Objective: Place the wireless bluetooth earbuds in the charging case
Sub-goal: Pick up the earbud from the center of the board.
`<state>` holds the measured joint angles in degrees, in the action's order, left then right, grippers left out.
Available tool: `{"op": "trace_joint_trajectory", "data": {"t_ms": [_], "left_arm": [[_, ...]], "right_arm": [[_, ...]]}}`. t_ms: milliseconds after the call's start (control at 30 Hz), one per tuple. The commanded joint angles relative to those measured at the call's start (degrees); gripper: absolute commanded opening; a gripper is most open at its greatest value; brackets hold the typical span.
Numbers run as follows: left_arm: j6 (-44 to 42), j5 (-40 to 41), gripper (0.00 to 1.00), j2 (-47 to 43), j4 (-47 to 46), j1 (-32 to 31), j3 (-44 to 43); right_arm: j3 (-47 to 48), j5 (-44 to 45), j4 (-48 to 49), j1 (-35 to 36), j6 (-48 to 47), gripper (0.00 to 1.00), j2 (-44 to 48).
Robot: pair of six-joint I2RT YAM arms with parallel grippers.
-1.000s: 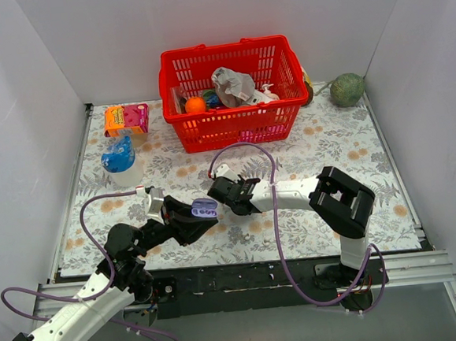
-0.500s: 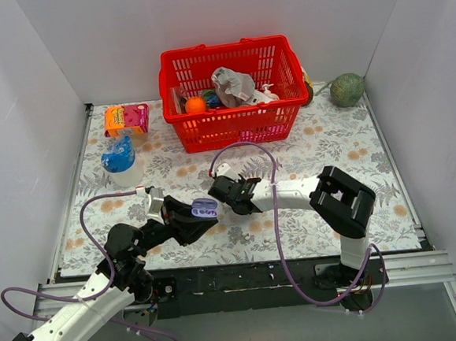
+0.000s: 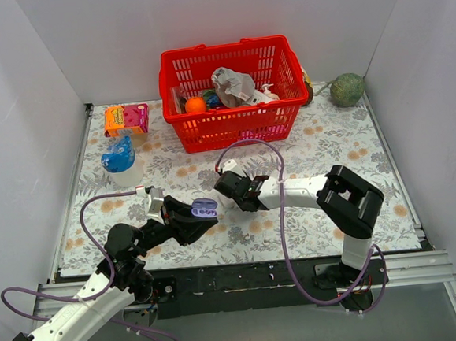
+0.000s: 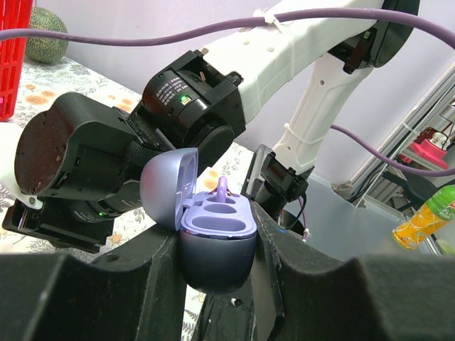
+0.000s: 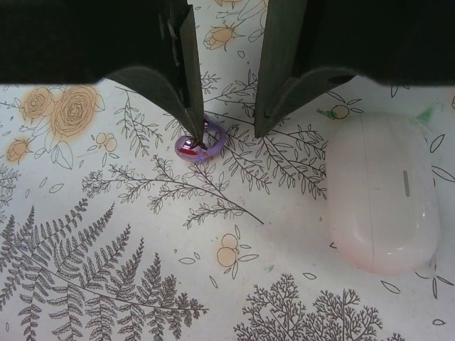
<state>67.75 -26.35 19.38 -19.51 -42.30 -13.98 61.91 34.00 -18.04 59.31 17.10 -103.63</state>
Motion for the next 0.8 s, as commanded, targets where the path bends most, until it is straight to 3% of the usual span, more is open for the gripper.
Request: {"op": "trace_joint_trajectory", "data": {"t_ms": [0, 767], "left_arm": [[-0.5, 0.2, 0.0, 0.3, -0.3, 0.2, -1.8], [-0.2, -0.1, 0.0, 0.8, -0.8, 0.2, -1.5]], "right_arm": [[-2.4, -3.6, -0.3, -0.9, 1.9, 0.43, 0.7], [-5.1, -4.0, 0.4, -2.9, 2.4, 0.3, 2.2]]}}
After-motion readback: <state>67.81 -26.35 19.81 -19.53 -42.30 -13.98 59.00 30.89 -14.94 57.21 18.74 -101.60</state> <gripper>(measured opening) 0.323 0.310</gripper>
